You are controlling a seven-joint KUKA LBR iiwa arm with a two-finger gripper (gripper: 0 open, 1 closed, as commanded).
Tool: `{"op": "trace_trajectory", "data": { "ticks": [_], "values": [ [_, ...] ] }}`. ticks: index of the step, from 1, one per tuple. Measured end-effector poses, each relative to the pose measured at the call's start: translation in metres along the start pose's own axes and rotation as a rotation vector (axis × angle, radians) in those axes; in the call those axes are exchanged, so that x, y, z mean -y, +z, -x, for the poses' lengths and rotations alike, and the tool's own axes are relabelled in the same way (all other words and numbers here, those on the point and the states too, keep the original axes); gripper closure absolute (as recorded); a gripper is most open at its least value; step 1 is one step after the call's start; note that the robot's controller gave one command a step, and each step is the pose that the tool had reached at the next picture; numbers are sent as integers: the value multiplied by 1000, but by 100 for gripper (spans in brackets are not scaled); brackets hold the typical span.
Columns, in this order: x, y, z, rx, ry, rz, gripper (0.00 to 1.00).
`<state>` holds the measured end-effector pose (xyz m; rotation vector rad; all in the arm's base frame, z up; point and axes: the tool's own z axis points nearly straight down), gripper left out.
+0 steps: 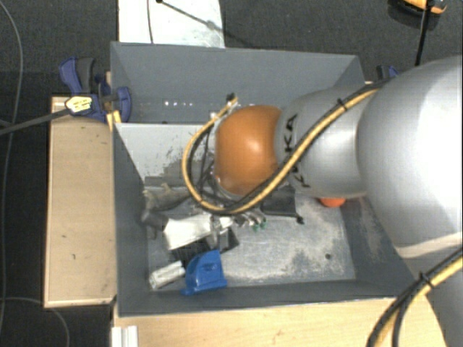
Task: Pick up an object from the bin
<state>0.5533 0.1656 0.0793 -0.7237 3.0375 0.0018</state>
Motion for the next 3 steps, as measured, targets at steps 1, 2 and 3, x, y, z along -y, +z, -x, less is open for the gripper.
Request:
{"op": "trace_trajectory", "data": {
  "ticks": [1, 2, 3],
  "values": [
    [5, -20, 6, 2, -30, 1, 100],
    [3, -69, -3, -5, -29, 2, 100],
    [12, -109, -2, 5, -36, 1, 100]
  ]
}}
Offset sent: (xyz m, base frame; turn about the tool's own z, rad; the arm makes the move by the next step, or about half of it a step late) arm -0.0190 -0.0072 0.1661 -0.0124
